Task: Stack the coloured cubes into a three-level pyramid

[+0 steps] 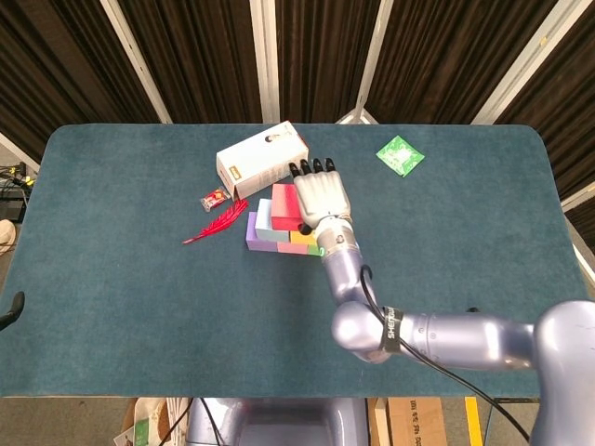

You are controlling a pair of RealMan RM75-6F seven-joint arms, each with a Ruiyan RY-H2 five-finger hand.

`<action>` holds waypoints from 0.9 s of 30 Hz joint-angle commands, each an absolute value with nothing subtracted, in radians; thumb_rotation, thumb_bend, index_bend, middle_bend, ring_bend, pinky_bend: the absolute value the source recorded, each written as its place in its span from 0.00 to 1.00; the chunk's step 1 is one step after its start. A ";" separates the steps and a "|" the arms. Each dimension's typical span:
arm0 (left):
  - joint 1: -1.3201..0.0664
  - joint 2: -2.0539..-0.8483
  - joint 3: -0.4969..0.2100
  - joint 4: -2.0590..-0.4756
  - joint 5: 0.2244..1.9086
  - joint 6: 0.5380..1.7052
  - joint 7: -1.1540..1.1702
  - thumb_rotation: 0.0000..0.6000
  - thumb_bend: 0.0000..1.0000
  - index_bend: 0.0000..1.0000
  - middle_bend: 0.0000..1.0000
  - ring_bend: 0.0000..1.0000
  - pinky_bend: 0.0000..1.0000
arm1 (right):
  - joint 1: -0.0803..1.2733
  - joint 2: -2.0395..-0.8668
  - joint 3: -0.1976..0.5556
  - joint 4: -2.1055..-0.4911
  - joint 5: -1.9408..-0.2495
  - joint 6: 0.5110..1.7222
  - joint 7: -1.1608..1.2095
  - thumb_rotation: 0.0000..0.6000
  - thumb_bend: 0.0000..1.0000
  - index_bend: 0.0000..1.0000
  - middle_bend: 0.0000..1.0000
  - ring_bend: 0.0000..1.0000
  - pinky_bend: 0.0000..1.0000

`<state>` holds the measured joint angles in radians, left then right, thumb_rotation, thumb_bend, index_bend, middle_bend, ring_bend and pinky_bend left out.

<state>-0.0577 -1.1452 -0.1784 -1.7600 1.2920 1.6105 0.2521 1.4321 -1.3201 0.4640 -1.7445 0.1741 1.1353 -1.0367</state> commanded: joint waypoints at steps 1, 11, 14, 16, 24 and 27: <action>-0.061 -1.138 -0.169 -1.763 1.303 1.593 0.232 1.00 0.40 0.10 0.01 0.00 0.00 | 1.379 -1.254 0.459 -1.834 0.149 1.157 -0.995 1.00 0.26 0.00 0.08 0.00 0.00; -0.086 -1.125 -0.159 -1.749 1.317 1.524 0.170 1.00 0.40 0.10 0.01 0.00 0.00 | 1.140 -1.068 0.380 -2.069 -0.081 1.237 -0.797 1.00 0.26 0.00 0.08 0.00 0.00; -0.103 -1.120 -0.162 -1.741 1.316 1.494 0.146 1.00 0.40 0.10 0.01 0.00 0.00 | 1.046 -1.021 0.334 -2.120 -0.200 1.273 -0.720 1.00 0.26 0.00 0.08 0.00 0.00; -0.116 -1.113 -0.164 -1.741 1.320 1.472 0.139 1.00 0.40 0.10 0.01 0.00 0.00 | 0.989 -1.003 0.302 -2.141 -0.280 1.291 -0.674 1.00 0.26 0.00 0.08 0.00 0.00; -0.216 -1.058 -0.183 -1.784 1.321 1.323 0.149 1.00 0.40 0.09 0.01 0.00 0.00 | 0.803 -0.986 0.181 -2.144 -0.539 1.329 -0.523 1.00 0.26 0.00 0.08 0.00 0.00; -0.273 -1.037 -0.198 -1.810 1.292 1.236 0.171 1.00 0.40 0.11 0.01 0.00 0.00 | 0.756 -0.994 0.147 -2.128 -0.614 1.344 -0.496 1.00 0.26 0.00 0.08 0.00 0.00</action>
